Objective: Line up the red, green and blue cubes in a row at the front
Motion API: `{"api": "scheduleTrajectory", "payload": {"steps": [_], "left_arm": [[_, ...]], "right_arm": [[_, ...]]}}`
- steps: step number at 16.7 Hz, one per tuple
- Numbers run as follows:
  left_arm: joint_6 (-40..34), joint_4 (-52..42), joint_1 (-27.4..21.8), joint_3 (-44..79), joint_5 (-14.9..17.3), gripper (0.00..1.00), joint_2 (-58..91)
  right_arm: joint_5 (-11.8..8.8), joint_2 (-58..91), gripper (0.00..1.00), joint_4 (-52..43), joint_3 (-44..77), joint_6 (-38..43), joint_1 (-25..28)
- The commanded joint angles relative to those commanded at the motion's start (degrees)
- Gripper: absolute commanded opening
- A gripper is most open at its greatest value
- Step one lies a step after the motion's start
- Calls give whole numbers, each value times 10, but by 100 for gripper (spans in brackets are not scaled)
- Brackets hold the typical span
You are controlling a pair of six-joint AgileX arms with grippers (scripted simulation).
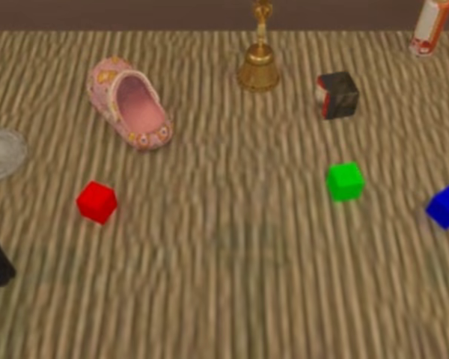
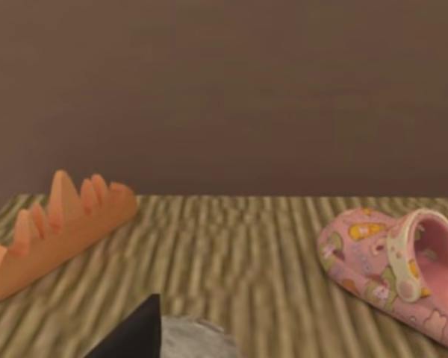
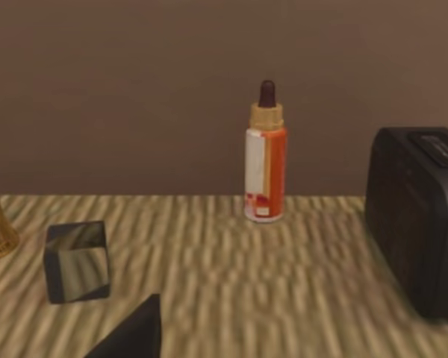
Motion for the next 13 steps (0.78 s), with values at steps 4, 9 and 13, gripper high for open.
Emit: {"api": "scheduleTrajectory", "payload": {"steps": [4, 9, 13], "left_arm": [[2, -12, -4, 17, 1, 100, 18], [21, -103, -26, 151, 2, 100, 167], [43, -217, -50, 313, 1, 100, 386]], "right_arm": [[0, 0, 100, 0, 0, 0, 0], [0, 0, 100, 0, 0, 0, 0], [0, 0, 100, 0, 0, 0, 0]]}}
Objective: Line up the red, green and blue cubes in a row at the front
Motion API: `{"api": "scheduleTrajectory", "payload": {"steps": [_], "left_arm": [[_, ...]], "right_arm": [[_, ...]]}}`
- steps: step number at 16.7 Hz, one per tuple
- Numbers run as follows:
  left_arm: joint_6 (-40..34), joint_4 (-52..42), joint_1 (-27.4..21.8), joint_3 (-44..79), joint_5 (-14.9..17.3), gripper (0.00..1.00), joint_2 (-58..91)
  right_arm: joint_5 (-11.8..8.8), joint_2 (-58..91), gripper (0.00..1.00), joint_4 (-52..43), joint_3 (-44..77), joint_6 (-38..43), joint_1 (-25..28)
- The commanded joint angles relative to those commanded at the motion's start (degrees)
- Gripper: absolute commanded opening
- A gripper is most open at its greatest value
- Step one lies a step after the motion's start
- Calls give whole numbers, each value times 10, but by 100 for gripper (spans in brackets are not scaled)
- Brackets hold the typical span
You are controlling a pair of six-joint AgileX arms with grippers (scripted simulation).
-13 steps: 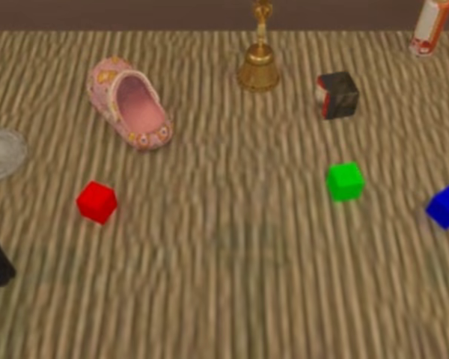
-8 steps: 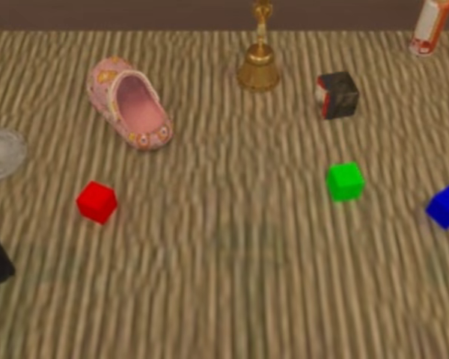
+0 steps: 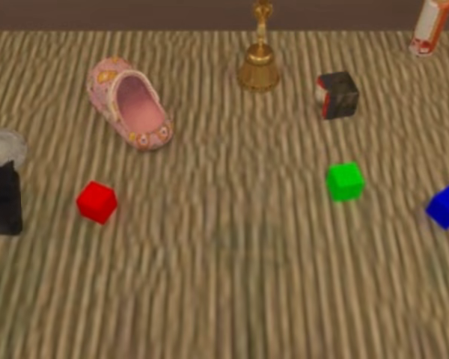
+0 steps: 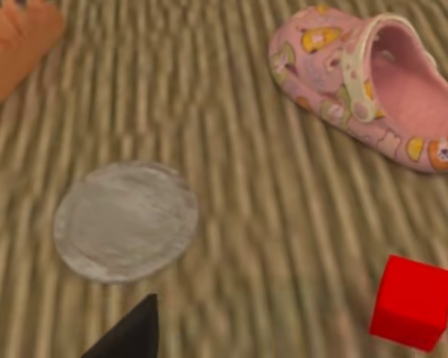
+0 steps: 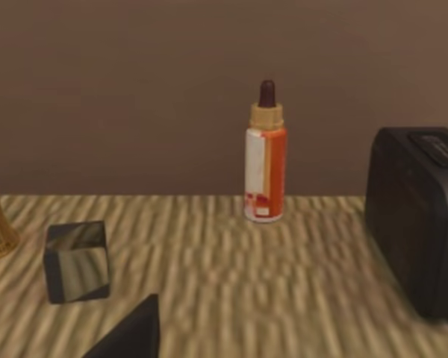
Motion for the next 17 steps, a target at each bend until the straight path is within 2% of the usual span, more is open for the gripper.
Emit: {"api": "scheduleTrajectory", "payload": {"steps": [9, 13, 17], "left_arm": [[53, -277, -61, 373, 0, 100, 524], [70, -363, -81, 501, 0, 100, 684], [80, -408, -92, 575, 0, 100, 772]], "right_arm": [[0, 0, 100, 0, 0, 0, 0], [0, 0, 100, 0, 0, 0, 0], [0, 0, 100, 0, 0, 0, 0]]}}
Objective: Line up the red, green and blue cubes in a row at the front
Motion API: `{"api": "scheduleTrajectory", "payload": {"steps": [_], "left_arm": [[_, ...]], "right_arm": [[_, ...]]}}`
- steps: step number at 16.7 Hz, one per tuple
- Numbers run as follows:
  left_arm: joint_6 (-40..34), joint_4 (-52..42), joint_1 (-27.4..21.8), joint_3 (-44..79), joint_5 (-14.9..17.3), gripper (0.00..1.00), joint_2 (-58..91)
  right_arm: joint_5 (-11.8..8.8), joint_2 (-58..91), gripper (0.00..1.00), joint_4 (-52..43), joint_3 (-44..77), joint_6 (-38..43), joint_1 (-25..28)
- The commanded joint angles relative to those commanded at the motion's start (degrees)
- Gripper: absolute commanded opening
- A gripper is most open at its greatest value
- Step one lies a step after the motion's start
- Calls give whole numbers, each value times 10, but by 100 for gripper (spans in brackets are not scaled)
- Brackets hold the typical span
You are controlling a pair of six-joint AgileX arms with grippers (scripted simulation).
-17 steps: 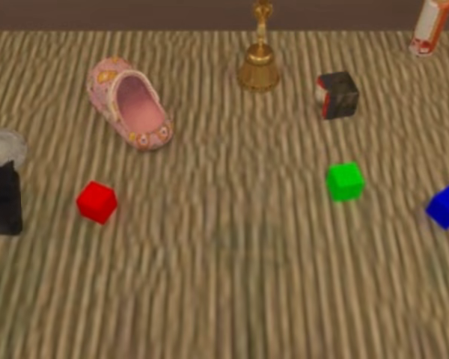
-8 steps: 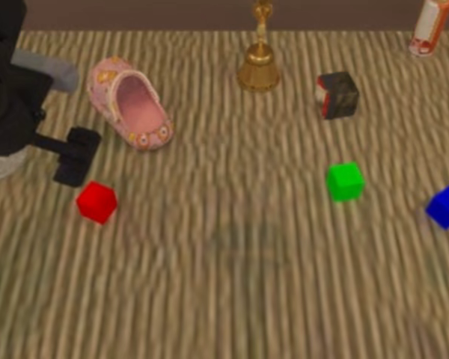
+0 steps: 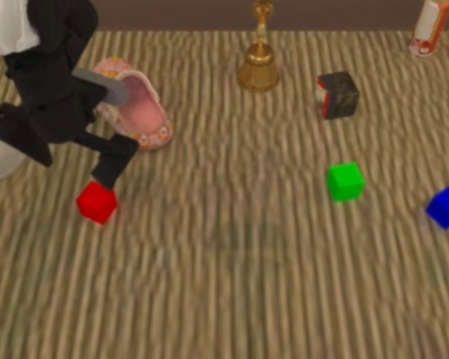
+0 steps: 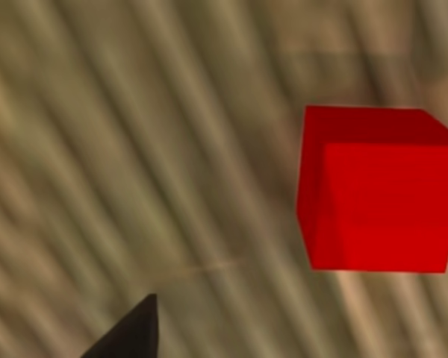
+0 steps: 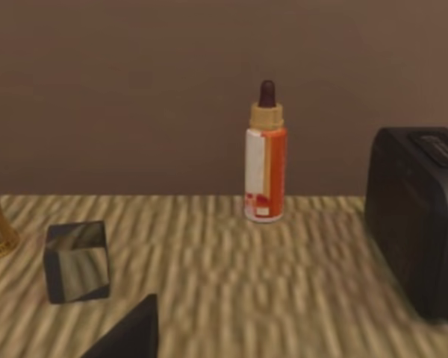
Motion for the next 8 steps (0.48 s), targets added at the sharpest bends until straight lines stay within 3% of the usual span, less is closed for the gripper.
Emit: {"api": "scheduleTrajectory", "payload": {"steps": [8], "left_arm": [[2, 5, 1, 2, 0, 100, 13]], "right_arm": [[0, 0, 100, 0, 0, 0, 0]]}}
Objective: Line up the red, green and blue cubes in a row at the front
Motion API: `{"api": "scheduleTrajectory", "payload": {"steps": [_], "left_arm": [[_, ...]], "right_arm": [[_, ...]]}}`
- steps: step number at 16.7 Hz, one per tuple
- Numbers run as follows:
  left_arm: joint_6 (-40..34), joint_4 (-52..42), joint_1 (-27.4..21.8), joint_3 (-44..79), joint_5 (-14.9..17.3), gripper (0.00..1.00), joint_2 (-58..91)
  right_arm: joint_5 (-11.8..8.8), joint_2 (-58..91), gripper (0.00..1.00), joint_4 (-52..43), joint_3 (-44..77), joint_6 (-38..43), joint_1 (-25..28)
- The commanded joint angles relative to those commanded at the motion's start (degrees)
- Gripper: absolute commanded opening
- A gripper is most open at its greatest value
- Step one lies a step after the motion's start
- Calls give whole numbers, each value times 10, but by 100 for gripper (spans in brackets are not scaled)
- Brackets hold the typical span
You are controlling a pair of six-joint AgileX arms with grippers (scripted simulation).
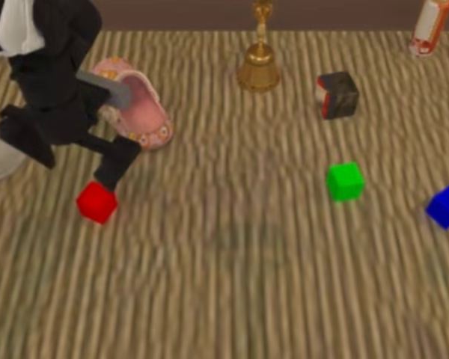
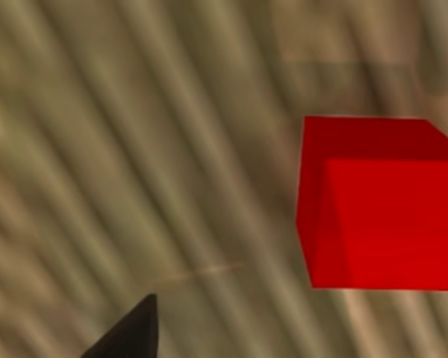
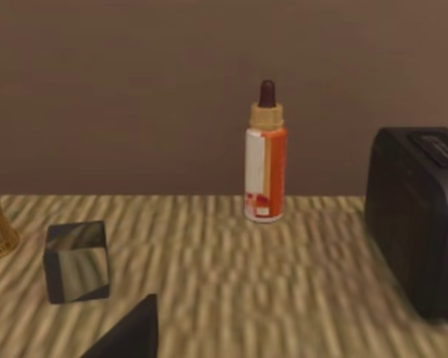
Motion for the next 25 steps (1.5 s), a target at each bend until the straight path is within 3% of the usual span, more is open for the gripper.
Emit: {"api": "scheduleTrajectory", "payload": {"steps": [7, 13, 25], "left_arm": [[1, 149, -1, -83, 1, 100, 61], [1, 167, -1, -95, 1, 100, 72], [1, 167, -1, -95, 1, 10, 72]], "right_arm": [[0, 0, 100, 0, 0, 0, 0], [0, 0, 100, 0, 0, 0, 0], [0, 0, 100, 0, 0, 0, 0]]}}
